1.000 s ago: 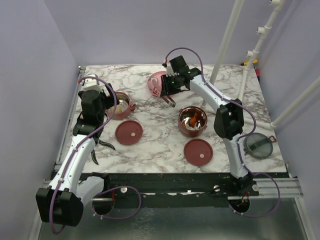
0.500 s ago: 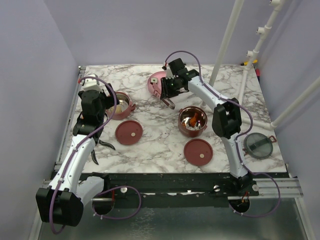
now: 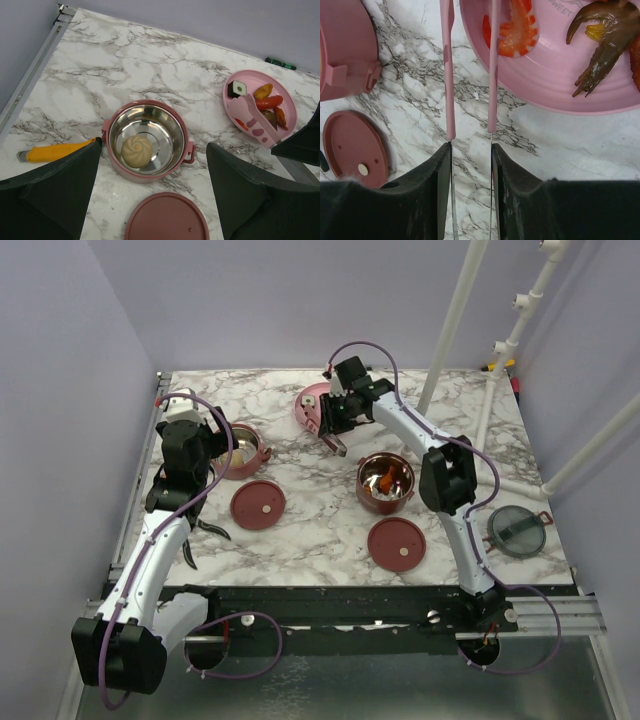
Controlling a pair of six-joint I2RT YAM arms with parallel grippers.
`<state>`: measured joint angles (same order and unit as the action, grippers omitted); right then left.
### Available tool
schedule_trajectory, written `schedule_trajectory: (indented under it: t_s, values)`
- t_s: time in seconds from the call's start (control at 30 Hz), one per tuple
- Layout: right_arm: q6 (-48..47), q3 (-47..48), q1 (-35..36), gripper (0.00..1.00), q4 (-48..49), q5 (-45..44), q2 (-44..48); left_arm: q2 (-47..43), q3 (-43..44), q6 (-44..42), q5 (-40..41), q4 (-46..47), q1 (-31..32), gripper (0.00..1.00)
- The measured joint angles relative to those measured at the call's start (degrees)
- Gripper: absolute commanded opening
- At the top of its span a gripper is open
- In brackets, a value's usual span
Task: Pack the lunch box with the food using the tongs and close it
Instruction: Pick up the fake food from the plate.
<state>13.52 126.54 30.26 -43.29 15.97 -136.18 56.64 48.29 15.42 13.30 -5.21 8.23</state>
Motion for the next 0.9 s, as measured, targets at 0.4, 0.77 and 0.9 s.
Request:
schedule_trajectory:
  t_s: [0.4,0.77,0.9]
  values:
    - [0.50,-0.52,0.00,0.01,0.39,0.00,-0.35,-0.17,0.00,0.00,0.00,0.00,0.00,0.88]
    - [2.03,-4.98,0.00,0.01,3.34,0.00,4.39,-0.28,0.00,-0.02,0.00,0.00,0.00,0.88]
    - [2.47,-5.75,0.00,0.01,5.14,0.07,8.52,-0.28,0.00,-0.02,-0.02,0.00,0.00,0.88]
